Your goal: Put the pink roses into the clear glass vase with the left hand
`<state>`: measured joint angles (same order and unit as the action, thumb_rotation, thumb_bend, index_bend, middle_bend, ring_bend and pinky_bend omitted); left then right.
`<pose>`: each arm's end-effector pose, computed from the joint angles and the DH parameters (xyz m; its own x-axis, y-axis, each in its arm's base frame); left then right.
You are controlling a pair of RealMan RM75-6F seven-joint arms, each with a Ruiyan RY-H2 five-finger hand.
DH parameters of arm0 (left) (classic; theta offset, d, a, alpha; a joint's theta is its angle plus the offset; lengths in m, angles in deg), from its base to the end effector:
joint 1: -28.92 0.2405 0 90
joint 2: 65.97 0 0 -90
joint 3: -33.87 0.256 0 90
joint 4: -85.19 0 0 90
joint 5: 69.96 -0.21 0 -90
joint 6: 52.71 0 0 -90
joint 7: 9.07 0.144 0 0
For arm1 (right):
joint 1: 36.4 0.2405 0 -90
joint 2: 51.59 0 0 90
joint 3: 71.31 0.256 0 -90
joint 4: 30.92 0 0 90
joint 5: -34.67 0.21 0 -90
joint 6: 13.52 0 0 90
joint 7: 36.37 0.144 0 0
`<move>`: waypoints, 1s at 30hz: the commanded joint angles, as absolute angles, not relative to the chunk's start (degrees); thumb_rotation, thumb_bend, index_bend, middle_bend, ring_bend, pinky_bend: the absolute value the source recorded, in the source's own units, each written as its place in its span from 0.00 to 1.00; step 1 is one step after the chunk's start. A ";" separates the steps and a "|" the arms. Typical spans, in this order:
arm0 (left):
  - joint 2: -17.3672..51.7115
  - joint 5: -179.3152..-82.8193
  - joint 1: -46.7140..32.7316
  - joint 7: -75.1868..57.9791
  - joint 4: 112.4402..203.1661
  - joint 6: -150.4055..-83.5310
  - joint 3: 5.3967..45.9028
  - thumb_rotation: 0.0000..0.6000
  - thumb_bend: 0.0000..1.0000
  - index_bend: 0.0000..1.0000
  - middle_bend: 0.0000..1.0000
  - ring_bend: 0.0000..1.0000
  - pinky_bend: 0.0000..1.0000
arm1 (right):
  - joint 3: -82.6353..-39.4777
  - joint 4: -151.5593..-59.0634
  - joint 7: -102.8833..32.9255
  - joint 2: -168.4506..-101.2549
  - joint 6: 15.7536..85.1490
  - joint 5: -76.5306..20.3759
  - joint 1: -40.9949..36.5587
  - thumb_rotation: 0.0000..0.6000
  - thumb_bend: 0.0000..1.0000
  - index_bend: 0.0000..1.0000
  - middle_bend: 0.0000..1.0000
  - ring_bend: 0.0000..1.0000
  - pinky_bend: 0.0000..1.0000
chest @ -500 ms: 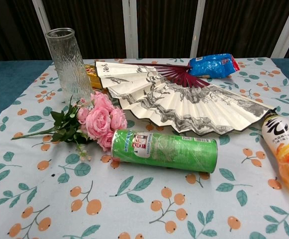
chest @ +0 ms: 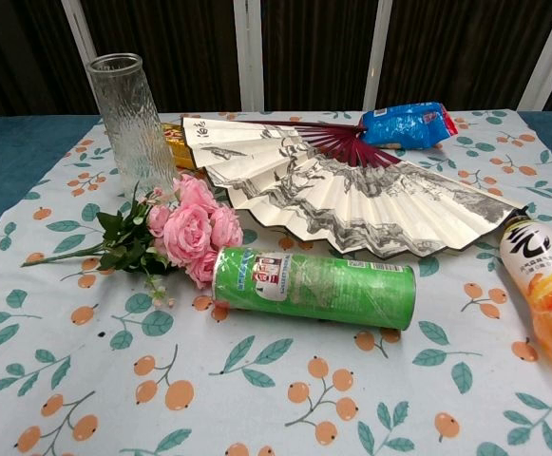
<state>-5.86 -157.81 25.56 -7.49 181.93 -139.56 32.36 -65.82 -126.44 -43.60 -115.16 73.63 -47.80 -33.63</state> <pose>-0.3014 0.1673 0.1732 0.4174 0.0053 0.9087 0.9086 -0.0197 -0.4173 -0.3096 -0.1780 0.1714 0.4629 0.0528 0.8849 -0.8850 0.0835 0.4580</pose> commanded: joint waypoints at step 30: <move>13.69 -126.09 -2.25 20.48 186.32 -111.46 22.46 1.00 0.16 0.03 0.04 0.00 0.05 | -65.88 -126.22 -38.61 -112.68 71.66 -45.60 -34.47 1.00 0.24 0.15 0.03 0.07 0.09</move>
<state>12.11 -127.76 -0.77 19.40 187.10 -112.64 22.88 -65.90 -126.23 -38.63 -112.69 71.69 -45.63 -34.49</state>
